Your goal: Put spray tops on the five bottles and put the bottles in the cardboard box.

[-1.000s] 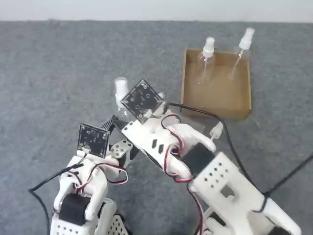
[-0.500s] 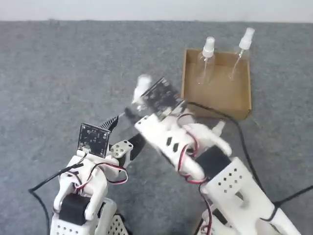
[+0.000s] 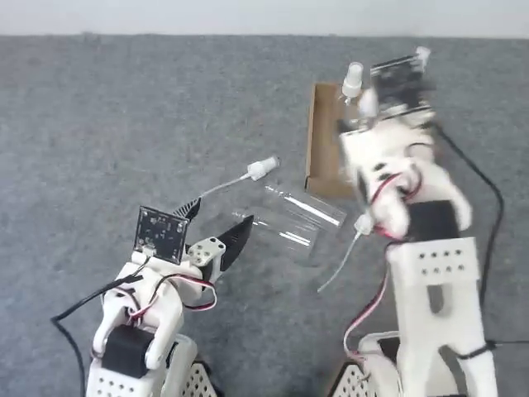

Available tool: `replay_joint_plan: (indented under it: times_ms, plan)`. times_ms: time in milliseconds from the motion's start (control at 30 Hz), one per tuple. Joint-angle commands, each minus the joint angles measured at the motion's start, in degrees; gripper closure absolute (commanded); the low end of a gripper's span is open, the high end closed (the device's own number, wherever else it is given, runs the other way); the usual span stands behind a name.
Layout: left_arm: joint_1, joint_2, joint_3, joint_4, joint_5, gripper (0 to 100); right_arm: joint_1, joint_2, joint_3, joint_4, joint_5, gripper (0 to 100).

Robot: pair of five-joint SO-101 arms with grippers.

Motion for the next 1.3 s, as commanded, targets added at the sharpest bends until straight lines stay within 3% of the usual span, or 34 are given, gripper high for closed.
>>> replay_joint_plan:
  times_ms: [0,333,600,1267]
  plan:
    - [-0.2,-0.7,-0.5,0.0,0.4,71,8.4,1.7,-1.2,-5.6,0.8,99.2]
    - [-0.3,-0.7,-0.4,0.2,0.4,71,13.0,10.0,13.4,-32.7,0.4,99.2]
    - [-0.3,-0.7,-0.4,0.3,0.4,71,13.8,22.1,13.7,-47.1,0.6,99.2]
    - [-0.3,-0.7,1.0,-0.1,0.3,71,16.7,37.8,12.8,-60.8,0.9,99.2]
